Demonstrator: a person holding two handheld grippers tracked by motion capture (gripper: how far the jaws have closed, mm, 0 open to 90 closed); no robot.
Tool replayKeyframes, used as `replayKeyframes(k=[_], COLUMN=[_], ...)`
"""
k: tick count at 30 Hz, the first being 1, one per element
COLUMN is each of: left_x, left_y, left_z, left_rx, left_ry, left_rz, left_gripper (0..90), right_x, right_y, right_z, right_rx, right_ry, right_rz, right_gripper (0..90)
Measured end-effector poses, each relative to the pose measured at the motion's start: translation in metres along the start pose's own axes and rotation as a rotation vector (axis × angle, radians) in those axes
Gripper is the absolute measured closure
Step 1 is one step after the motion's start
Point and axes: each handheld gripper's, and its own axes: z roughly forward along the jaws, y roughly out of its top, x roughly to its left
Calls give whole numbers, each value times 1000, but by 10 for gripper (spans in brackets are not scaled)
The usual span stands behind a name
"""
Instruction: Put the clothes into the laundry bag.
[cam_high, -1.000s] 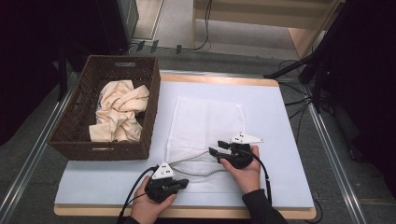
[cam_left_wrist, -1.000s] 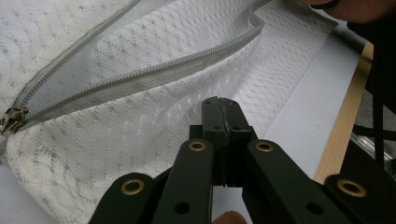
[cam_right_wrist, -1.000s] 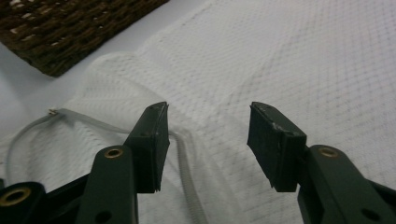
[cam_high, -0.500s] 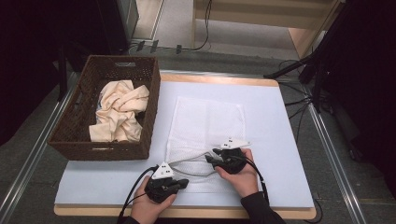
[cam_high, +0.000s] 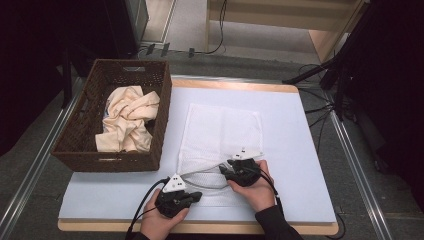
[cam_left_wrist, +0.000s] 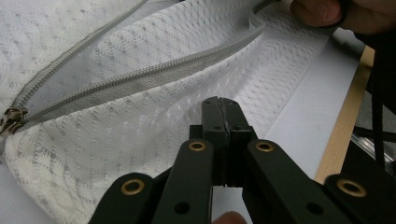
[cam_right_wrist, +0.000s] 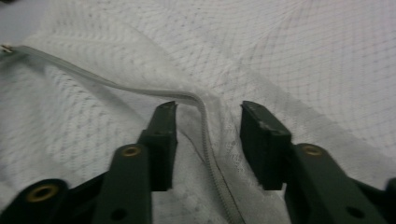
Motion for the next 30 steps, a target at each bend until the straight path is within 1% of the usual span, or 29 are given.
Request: replayKeyframes(k=[1,2,3,4,5,6,7,8,9,10,11,12,13,14,15,16,17,18,19,20,25,30], left_x=[0,0,0,0,0,0,0,0,0,0,0,0,0,0,1,1,1,0,0,0,0,0], left_y=[0,0,0,0,0,0,0,0,0,0,0,0,0,0,1,1,1,1,1,1,0,1], left_z=[0,0,0,0,0,0,0,0,0,0,0,0,0,0,0,0,0,0,0,1,1,1], left_rx=[1,-1,-1,-1,-1,-1,0,0,0,0,1,1,1,2,3,3,3,4,3,3,0,3], left_ry=[1,1,1,1,1,1,1,1,-1,-2,-3,-3,-3,-4,-5,-5,-5,-4,-3,-4,-2,-1], left_rz=[2,1,1,2,1,1,2,2,0,0,-1,-1,-2,-1,-2,-2,-1,0,1,5,10,11], left_gripper=[900,900,900,900,900,900,900,900,900,900,900,900,900,900,900,900,900,900,900,900,900,900], right_x=[2,3,3,6,7,7,7,9,11,11,10,10,8,7,7,5,0,0,-2,-6,-10,-14], right_y=[0,0,0,0,0,0,0,-1,-2,-2,-1,-1,0,1,1,2,7,7,8,14,21,23], right_z=[1,1,1,2,1,1,1,0,0,0,0,-1,-4,-5,-5,-9,-18,-18,-21,-31,-45,-52], right_rx=[-1,-1,-1,2,-1,-1,-5,-10,-16,-16,-25,-36,-62,-78,-78,-102,-171,-171,-190,-244,-321,-360], right_ry=[-8,-18,-18,-35,-27,-27,-6,-1,19,19,41,45,49,50,50,53,56,56,56,60,66,65], right_rz=[-6,-15,-15,-57,-67,-67,-71,-101,-113,-113,-93,-83,-63,-53,-53,-25,21,21,35,69,97,118], right_gripper=[509,514,514,554,623,623,702,793,875,875,887,889,890,890,890,890,891,891,890,890,888,888])
